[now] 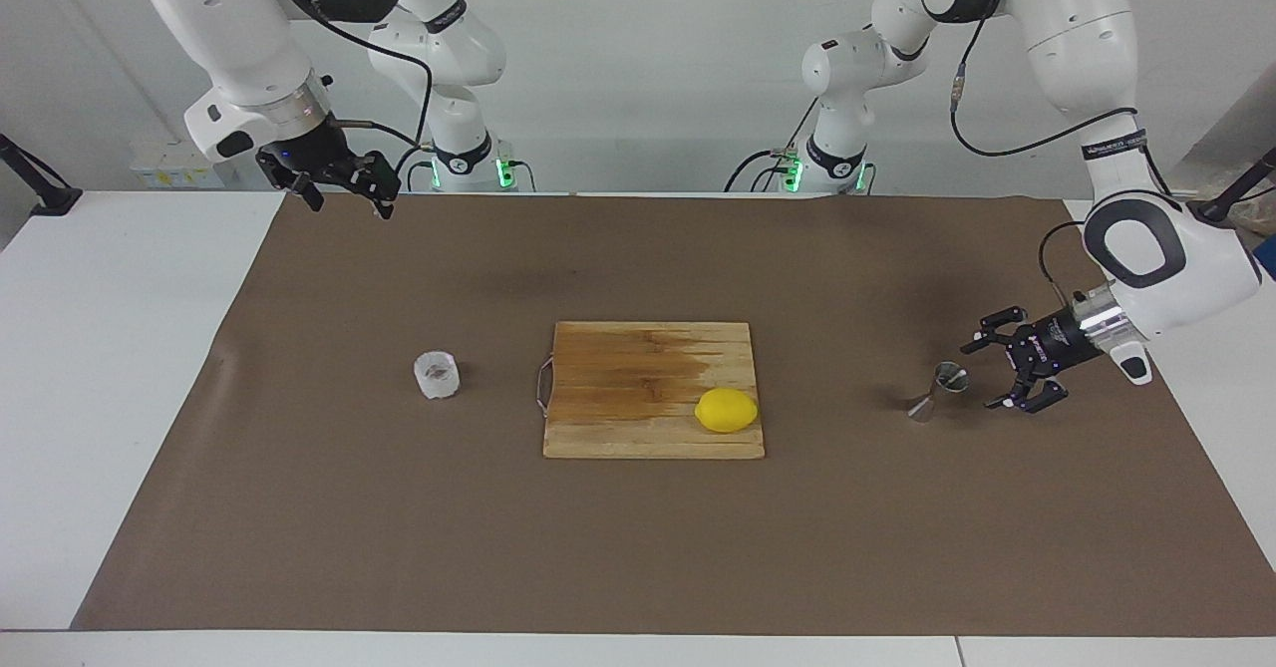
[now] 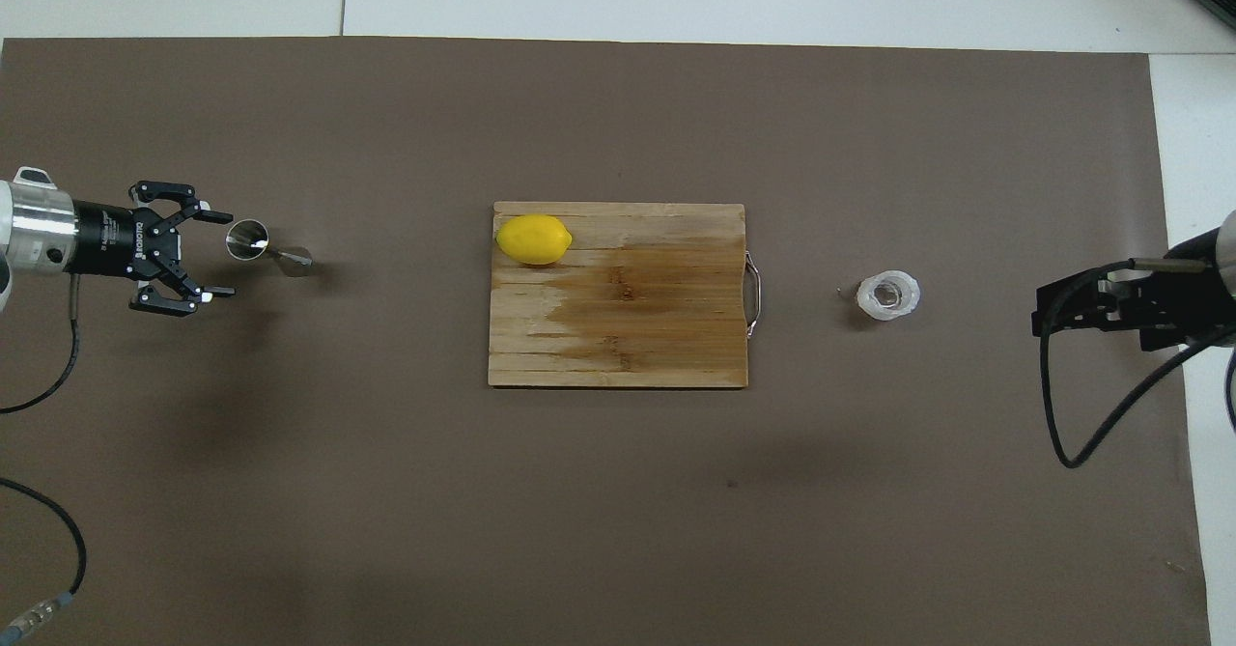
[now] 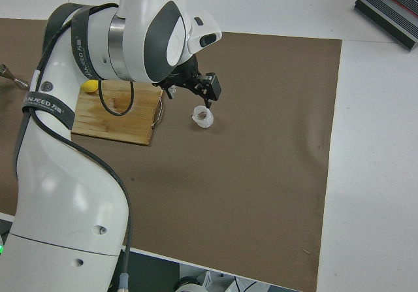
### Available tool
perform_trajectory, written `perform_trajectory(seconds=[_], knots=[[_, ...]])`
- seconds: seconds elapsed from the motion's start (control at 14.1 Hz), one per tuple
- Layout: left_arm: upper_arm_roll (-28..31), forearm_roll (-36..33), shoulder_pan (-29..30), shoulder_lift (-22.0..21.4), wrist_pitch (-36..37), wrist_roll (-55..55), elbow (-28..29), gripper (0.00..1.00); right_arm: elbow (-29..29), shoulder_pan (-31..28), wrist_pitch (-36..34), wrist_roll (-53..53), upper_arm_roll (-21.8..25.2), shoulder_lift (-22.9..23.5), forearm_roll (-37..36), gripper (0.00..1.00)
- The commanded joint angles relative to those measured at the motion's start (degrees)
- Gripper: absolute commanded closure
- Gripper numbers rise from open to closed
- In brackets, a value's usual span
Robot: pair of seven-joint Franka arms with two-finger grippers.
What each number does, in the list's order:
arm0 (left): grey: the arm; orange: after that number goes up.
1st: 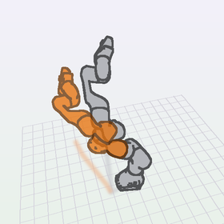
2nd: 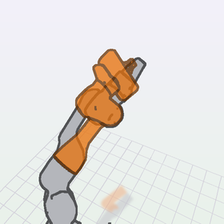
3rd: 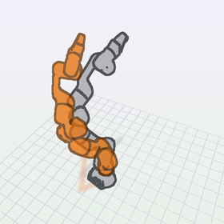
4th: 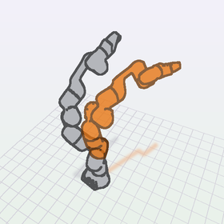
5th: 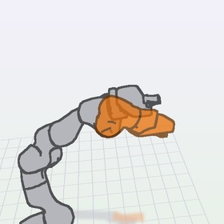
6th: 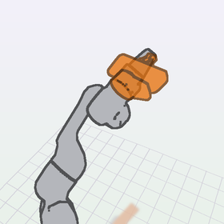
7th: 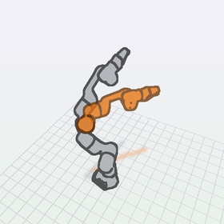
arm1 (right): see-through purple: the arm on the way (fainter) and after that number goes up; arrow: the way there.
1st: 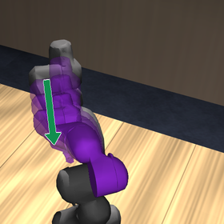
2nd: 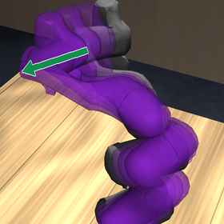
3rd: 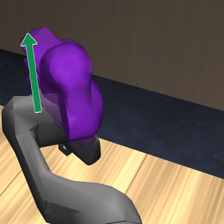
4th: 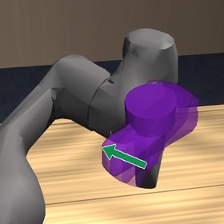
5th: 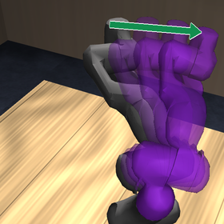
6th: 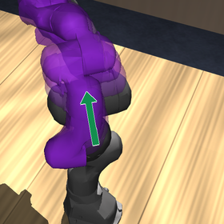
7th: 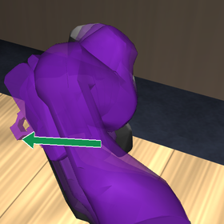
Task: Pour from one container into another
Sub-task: 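Close the left gripper around the silver cup and lift it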
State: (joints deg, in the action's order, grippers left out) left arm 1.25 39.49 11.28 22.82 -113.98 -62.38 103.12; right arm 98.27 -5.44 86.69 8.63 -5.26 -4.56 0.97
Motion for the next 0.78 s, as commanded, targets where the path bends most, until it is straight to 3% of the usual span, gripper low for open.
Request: perform_trajectory(seconds=[0.0, 0.14, 0.71], knots=[[0.51, 4.79, -2.04, -1.38, -5.62, -1.34, 4.19, 0.00, -0.09, -0.45, 0.68, 0.68, -0.27, -0.01, 0.97, 0.00], [0.51, 6.21, -2.93, -1.46, -7.74, -1.26, 5.60, 0.00, -0.09, -0.45, 0.68, 0.69, -0.27, -0.01, 0.97, 0.00], [0.42, 9.29, -2.84, -2.17, -4.32, -0.90, 6.22, 0.00, -0.09, -0.45, 0.68, 0.77, -0.27, -0.01, 0.97, 0.00]])
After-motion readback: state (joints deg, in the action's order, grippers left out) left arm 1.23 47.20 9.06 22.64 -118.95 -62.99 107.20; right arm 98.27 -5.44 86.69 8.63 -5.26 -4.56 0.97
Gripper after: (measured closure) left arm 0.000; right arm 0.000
